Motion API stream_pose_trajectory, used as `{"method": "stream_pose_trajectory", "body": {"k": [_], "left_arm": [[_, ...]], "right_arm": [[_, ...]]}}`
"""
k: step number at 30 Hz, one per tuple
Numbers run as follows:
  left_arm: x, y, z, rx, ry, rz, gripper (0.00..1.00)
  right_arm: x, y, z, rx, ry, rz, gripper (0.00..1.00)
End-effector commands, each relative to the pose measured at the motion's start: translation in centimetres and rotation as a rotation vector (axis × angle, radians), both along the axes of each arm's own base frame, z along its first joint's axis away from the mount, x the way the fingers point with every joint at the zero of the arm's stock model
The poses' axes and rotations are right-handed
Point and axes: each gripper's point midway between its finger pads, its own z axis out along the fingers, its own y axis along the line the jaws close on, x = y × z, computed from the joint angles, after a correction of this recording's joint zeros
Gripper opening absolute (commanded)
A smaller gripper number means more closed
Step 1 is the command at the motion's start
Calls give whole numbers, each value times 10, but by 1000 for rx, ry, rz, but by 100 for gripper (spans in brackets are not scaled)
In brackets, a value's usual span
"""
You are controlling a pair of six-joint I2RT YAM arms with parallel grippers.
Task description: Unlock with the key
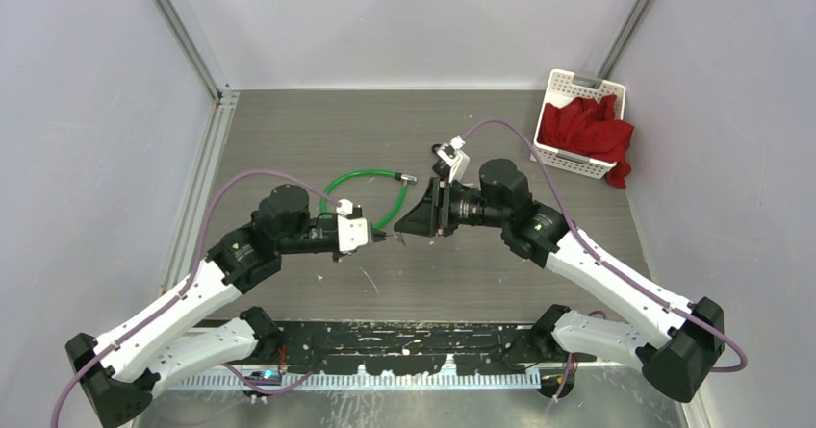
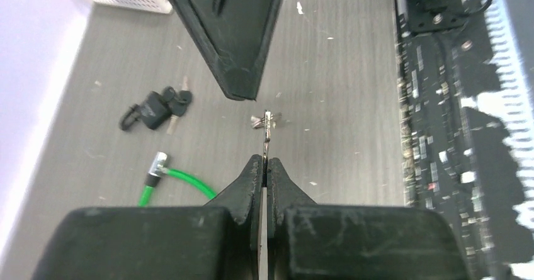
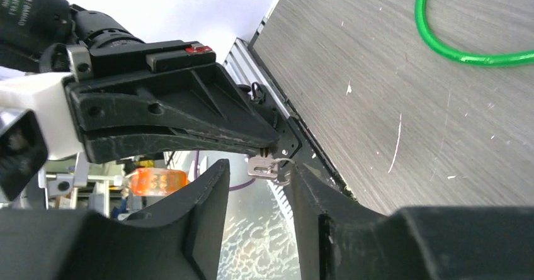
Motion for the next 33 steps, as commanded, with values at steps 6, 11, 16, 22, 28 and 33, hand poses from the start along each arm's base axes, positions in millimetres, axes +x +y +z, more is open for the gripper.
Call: {"method": "stream_pose_trajectory", "body": {"k": [6, 11, 16, 22, 28, 33], "left_arm": [[8, 6, 30, 104, -784, -254, 0], [-1, 3, 37, 111, -1196, -379, 0], [-5, -1, 40, 105, -1418, -430, 0], [-4, -6, 47, 103, -1556, -436, 0], [4, -12, 55, 103, -1595, -411, 0], [10, -12, 62, 113, -1576, -382, 0]], "right_arm": [[23, -14, 56, 42, -170, -60, 52], [22, 0, 41, 82, -89, 0, 53], [11, 7, 42, 198, -17, 59, 52], [6, 5, 33, 250, 26, 50, 48], [3, 4, 26, 285, 58, 46, 47], [-2, 4, 34, 384, 90, 72, 39]]}}
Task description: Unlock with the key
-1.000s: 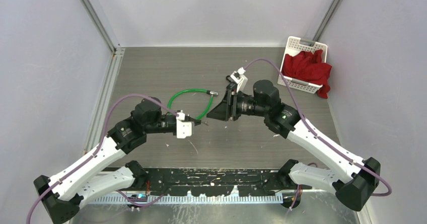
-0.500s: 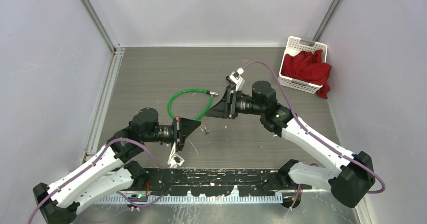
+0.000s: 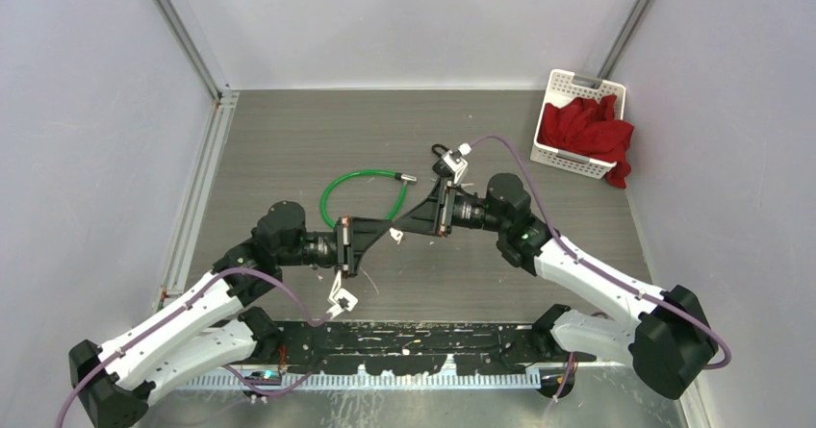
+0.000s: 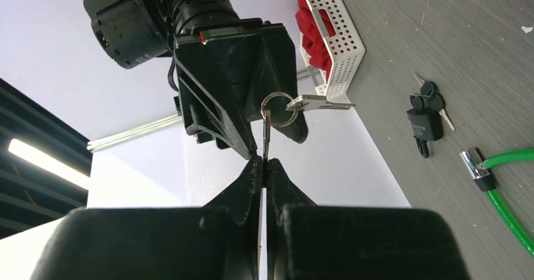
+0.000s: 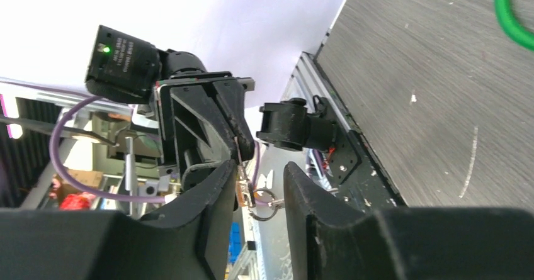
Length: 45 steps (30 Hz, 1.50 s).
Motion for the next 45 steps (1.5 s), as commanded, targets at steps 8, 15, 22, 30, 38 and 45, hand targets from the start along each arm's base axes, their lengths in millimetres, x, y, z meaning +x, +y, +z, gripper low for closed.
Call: {"method": "stream_pose_trajectory", "body": {"k": [8, 15, 22, 30, 38, 45], "left_arm": [[4, -1, 34, -81, -68, 16, 0], [6, -1, 37, -89, -54, 25, 0], [7, 1, 43, -104, -36, 39, 0], [10, 1, 48, -105, -39, 55, 0], [11, 2, 45, -95, -27, 62, 0], [-2, 10, 16, -22, 265, 110, 63]], "right_arm": [[-13, -9, 48, 284, -24, 11, 28], [-13, -11, 49, 293, -35, -3, 35], [-11, -9, 47, 292, -27, -2, 32], [-10, -3, 54, 268, -59, 21, 20], [-9, -2, 57, 272, -63, 13, 1], [-3, -1, 50, 104, -170, 11, 1]]}}
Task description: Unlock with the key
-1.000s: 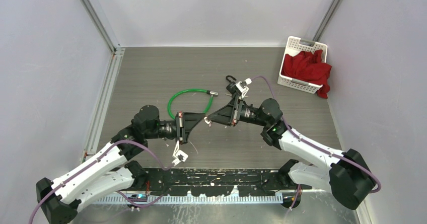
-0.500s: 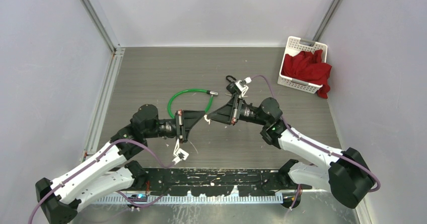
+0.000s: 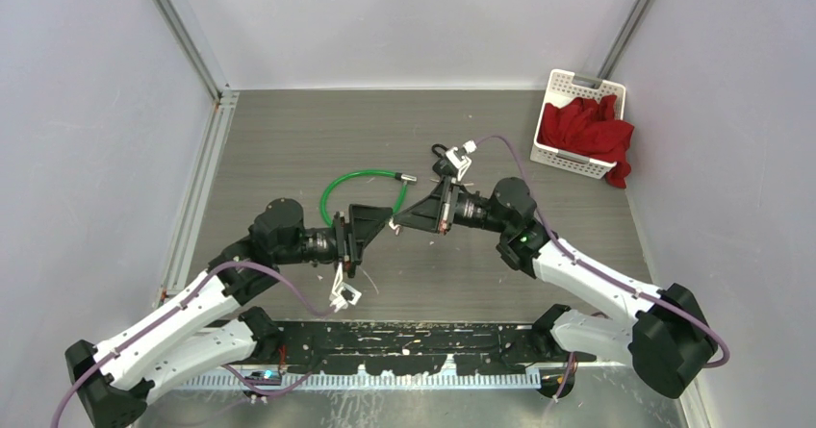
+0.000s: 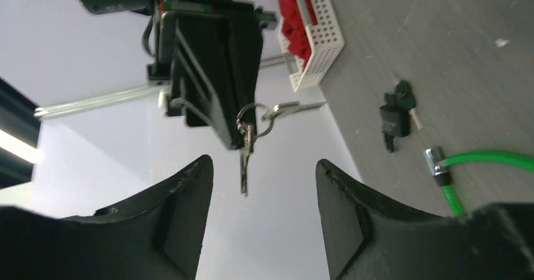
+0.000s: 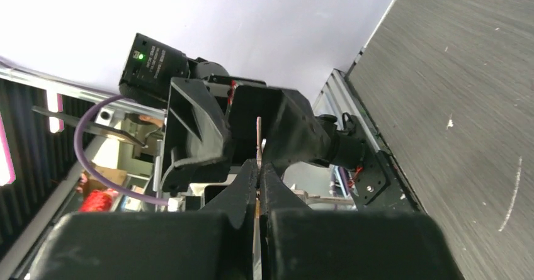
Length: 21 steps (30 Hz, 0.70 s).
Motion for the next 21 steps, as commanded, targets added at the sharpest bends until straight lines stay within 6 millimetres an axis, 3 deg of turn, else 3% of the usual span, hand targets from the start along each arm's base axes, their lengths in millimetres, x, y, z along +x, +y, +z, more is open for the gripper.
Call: {"method": "stream_pose_trajectory", "body": {"k": [1, 2, 4, 7, 14, 21], "left_arm": [[-17, 11, -5, 25, 264, 36, 73], [-22, 15, -11, 43, 358, 53, 80], [-30, 22, -22, 65, 570, 106, 86], [-40, 28, -38, 96, 867, 202, 87], [-39, 21, -33, -55, 1391, 413, 86], [-35, 16, -18, -170, 1676, 441, 81]], "right_arm": [[1, -1, 21, -112, -188, -2, 1], [2, -2, 18, -156, -213, -2, 1], [3, -4, 15, -229, -251, 6, 1], [2, -7, 1, -331, -280, 42, 1], [-1, -12, -19, -449, -326, 115, 1], [-10, -13, -21, -449, -350, 171, 1]]}}
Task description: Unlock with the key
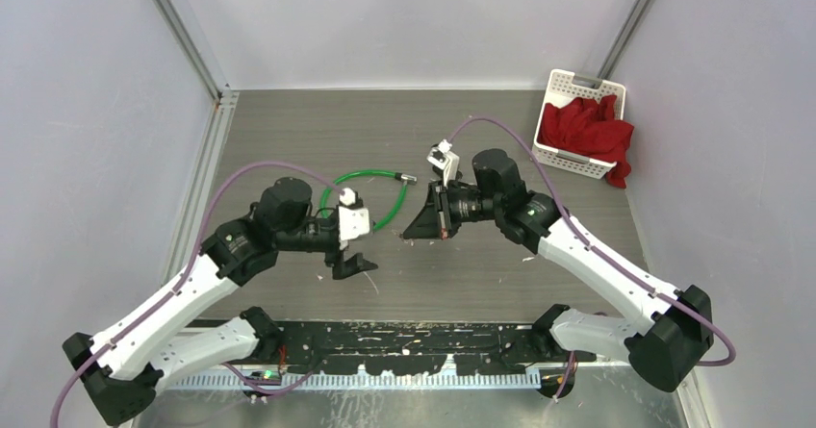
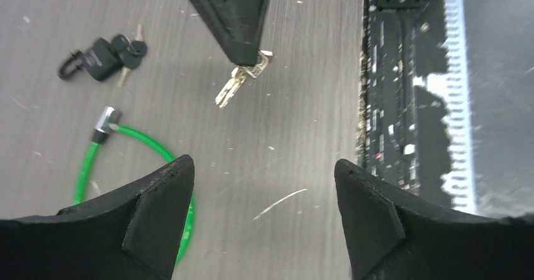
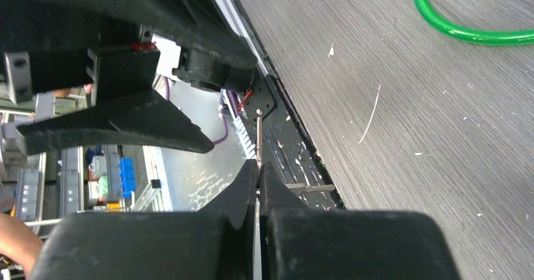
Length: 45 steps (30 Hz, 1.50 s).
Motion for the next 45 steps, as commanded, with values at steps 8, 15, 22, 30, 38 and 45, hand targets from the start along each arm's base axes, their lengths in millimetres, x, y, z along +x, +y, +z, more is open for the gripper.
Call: {"method": "stream_pose_trajectory", "body": {"k": [8, 15, 22, 30, 38, 45], "left_arm": [[5, -18, 53, -283, 670, 66, 64], [2, -27, 57, -307, 797, 20, 49], [-5, -26, 51, -283, 838, -7, 38], [11, -23, 38, -273, 750, 93, 51], [17, -27, 56, -293, 706, 62, 55], [-6, -23, 39, -253, 825, 2, 37]], "right_arm": [[-18, 4, 31, 66, -97, 163, 1], [-20, 10, 36, 95, -81, 205, 1], [-18, 15, 40, 120, -81, 214, 1], [-20, 16, 42, 120, -70, 232, 1], [-20, 16, 43, 105, -74, 237, 1], [-18, 16, 44, 108, -77, 225, 1]]}}
